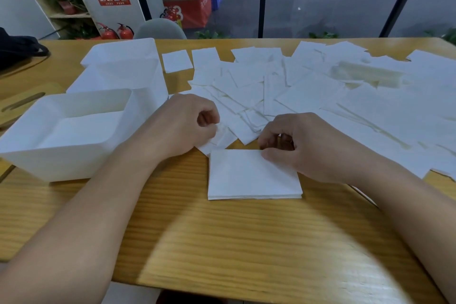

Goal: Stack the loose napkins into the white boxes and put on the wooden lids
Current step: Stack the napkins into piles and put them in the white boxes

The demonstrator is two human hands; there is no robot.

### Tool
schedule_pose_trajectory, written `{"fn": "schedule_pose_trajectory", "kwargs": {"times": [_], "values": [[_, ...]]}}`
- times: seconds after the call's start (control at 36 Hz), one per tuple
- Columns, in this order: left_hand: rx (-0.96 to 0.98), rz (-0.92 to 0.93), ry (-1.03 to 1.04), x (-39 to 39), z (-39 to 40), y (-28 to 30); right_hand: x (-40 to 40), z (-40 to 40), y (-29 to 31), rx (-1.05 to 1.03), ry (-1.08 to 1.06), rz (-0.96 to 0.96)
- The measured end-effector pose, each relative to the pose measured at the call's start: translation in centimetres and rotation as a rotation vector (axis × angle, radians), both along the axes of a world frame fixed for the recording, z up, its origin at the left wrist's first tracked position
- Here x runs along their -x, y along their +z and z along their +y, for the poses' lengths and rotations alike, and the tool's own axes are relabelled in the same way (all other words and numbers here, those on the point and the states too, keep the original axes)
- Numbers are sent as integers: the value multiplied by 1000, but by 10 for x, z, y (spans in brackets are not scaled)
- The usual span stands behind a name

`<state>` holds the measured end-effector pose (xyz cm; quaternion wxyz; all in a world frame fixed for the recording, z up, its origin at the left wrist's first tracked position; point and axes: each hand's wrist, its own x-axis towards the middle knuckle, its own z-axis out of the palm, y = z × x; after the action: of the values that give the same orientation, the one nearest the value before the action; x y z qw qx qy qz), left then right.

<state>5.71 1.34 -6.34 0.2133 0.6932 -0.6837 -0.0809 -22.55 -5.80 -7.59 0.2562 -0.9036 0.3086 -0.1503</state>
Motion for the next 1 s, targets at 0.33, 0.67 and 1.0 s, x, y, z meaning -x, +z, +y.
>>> {"fn": "schedule_pose_trajectory", "kwargs": {"times": [0.33,0.67,1.0], "values": [[203,321,-83,25,-1,1,-6,6,2,-37,-26,-177],[97,562,-197,27,-3,-4,-7,0,3,-131,-170,-270],[117,381,-148,27,-4,-10,-3,-4,12,-48,-332,-468]]}}
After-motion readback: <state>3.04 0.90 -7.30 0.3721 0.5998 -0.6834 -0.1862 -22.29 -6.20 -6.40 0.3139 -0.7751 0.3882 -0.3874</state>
